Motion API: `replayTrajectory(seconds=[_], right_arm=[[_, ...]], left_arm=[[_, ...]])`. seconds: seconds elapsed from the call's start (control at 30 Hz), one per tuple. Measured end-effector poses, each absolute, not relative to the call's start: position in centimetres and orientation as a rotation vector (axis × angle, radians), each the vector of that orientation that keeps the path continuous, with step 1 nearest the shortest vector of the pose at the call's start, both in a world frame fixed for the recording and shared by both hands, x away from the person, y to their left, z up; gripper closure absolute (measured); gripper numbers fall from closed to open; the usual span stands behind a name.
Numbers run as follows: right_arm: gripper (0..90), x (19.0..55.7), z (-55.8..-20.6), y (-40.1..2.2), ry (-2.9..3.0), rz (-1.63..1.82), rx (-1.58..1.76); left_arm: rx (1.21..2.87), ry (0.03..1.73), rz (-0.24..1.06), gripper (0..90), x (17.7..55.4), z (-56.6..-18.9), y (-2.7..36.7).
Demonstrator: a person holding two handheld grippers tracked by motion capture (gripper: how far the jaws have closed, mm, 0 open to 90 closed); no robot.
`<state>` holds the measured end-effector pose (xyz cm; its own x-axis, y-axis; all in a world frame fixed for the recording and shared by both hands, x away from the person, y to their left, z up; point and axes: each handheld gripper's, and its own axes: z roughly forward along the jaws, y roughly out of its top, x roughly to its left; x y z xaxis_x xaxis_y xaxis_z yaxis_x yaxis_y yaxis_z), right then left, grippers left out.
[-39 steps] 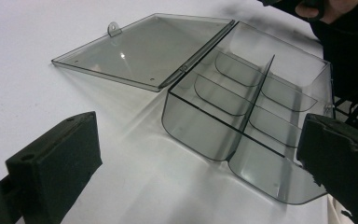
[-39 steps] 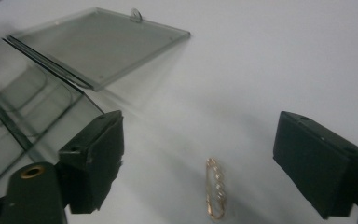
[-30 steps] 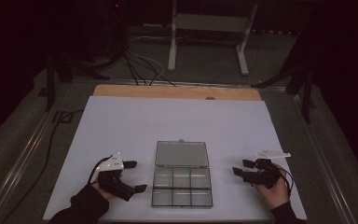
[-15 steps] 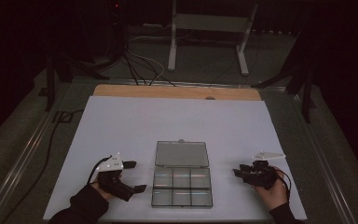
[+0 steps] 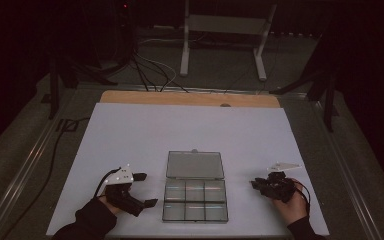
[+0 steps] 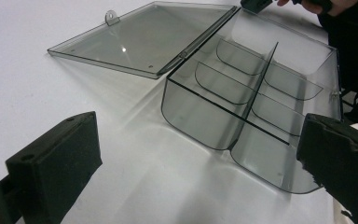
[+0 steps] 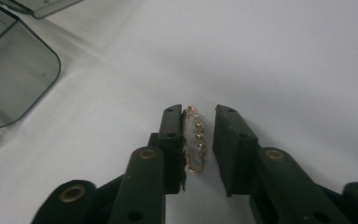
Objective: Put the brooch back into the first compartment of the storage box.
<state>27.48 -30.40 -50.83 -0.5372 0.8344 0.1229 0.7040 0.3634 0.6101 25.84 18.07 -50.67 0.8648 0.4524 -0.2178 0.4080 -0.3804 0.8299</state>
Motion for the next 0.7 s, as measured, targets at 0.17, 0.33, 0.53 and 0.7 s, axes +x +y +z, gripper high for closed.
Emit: replayTrajectory(seconds=[0.17,0.33,0.53,0.7], right_arm=[[82.4,27.46,-50.84,-30.19,2.422,0.883,1.376],[85.0,27.41,-50.84,-29.99,2.412,0.856,1.368],[85.7,27.42,-50.63,-29.90,2.406,0.869,1.366],[85.7,27.59,-50.36,-29.91,2.399,0.902,1.367]], left_arm=[[2.013,0.629,0.054,0.7,25.84,-50.64,18.13],[2.010,0.625,0.057,0.7,25.80,-50.51,18.17],[2.008,0.623,0.060,0.7,25.76,-50.41,18.15],[2.011,0.633,0.063,0.7,25.67,-50.46,18.17]])
